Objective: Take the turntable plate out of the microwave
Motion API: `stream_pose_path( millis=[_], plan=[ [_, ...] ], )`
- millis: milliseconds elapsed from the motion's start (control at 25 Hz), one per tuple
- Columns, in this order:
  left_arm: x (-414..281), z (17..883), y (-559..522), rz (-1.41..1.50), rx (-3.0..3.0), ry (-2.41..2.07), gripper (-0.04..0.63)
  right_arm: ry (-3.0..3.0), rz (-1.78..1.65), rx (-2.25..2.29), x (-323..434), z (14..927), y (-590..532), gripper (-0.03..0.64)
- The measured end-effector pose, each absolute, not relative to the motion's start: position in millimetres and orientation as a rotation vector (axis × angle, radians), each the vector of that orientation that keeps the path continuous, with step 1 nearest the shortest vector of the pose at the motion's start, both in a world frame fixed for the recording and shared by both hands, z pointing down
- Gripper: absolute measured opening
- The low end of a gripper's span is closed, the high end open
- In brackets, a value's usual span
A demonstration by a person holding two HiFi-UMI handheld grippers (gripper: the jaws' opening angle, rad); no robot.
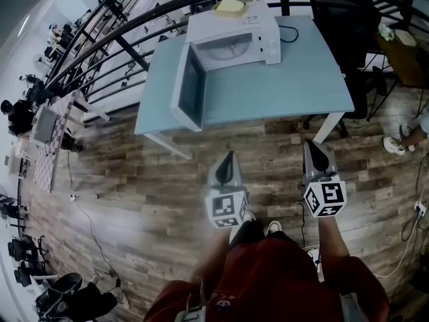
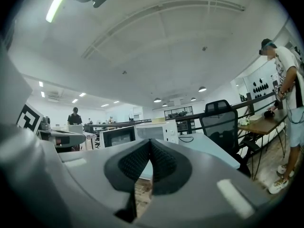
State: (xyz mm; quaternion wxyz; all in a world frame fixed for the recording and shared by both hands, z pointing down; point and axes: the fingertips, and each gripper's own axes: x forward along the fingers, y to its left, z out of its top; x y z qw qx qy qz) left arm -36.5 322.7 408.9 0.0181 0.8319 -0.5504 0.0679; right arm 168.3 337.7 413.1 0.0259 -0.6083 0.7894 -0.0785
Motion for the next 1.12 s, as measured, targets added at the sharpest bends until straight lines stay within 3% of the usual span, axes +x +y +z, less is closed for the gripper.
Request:
stream_pose_path(
  millis=[1120],
  plan=[
    [-112.0,424.7,46.6,0.127,2.617,-1.567,0.000,2.491,-0.185,-1.969,59.6,408.3,71.4,-0.002]
  ],
)
